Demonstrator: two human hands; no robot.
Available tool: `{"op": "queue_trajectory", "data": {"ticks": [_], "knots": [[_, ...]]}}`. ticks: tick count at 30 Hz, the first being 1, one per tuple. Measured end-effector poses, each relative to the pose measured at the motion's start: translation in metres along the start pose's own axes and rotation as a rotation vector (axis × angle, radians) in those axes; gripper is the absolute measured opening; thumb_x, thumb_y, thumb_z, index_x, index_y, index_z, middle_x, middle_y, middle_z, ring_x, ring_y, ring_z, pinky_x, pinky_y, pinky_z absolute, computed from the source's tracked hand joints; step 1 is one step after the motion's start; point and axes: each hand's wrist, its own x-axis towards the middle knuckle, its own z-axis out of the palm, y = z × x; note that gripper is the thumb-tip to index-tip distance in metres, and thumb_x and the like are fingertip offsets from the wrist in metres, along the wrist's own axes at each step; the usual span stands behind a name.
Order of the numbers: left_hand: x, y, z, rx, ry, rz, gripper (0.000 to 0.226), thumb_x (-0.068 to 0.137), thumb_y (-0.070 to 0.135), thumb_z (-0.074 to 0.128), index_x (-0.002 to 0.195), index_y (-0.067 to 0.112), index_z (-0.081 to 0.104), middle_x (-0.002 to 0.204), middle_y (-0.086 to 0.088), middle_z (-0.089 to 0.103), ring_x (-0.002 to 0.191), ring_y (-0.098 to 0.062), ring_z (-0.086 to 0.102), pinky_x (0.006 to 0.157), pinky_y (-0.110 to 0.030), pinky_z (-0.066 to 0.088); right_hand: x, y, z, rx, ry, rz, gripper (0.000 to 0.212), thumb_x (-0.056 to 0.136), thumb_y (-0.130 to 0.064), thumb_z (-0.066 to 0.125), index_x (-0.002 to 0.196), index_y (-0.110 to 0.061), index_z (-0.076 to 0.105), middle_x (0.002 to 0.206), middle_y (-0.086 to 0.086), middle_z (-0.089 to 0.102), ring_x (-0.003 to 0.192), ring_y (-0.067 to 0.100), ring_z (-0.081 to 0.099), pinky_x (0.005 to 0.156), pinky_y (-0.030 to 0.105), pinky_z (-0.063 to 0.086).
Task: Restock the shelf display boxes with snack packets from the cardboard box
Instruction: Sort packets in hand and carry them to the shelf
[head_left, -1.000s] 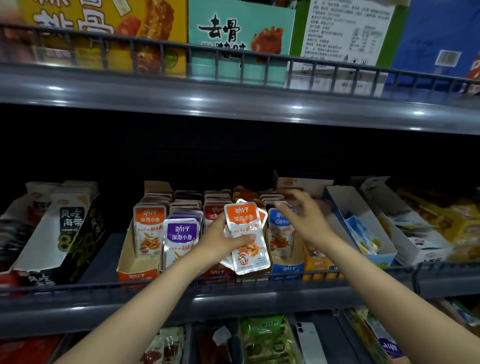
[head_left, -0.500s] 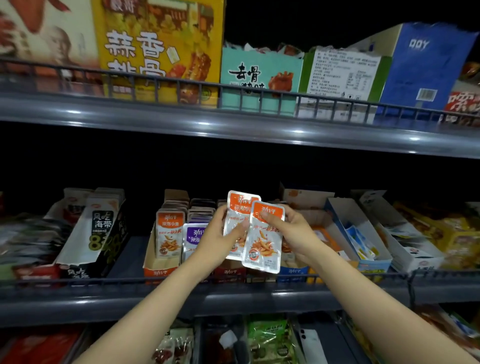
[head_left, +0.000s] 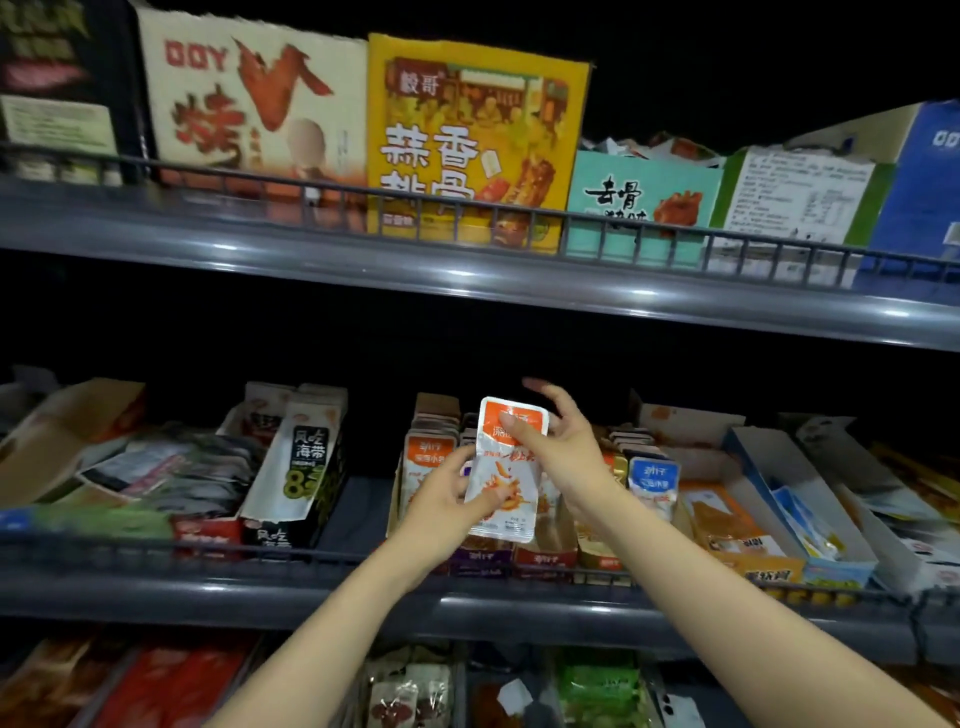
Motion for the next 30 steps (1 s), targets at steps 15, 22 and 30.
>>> {"op": "queue_trajectory", "data": {"ticks": [15,22,30], "knots": [[-0.016,-0.018,-0.082,-0.542,0.068,-0.186,0.032,0.082,0.021,0.061,0.109,0.004,0.065,0.102,-0.01,0.073,0.088,-0.015,0.07,0.064,-0.017,0.056,0.033,0.013,0.054,0.081,-0.196,0.128,0.03,0.091,-0.013,0.058,0.12,-0.017,0.06,0.106,0.002,0.068,0.094,0.015,0.068,0.078,0.03,0.058],[-0.006,-0.04,-0.1,-0.5,0.13,-0.158,0.028,0.093,0.021,0.052,0.117,0.012,0.062,0.106,-0.006,0.072,0.097,-0.017,0.069,0.075,-0.019,0.056,0.046,0.018,0.058,-0.249,-0.365,0.035,0.036,0.092,-0.018,0.057,0.126,-0.029,0.049,0.113,-0.005,0.062,0.098,0.009,0.065,0.077,0.02,0.056],[0.014,-0.052,-0.099,-0.573,0.092,-0.135,0.032,0.087,0.023,0.056,0.116,0.012,0.061,0.107,-0.009,0.071,0.096,-0.018,0.069,0.077,-0.02,0.056,0.069,0.019,0.051,-0.236,-0.462,0.099,0.053,0.072,-0.023,0.075,0.121,-0.034,0.055,0.112,-0.006,0.065,0.097,0.012,0.068,0.081,0.027,0.056]]}}
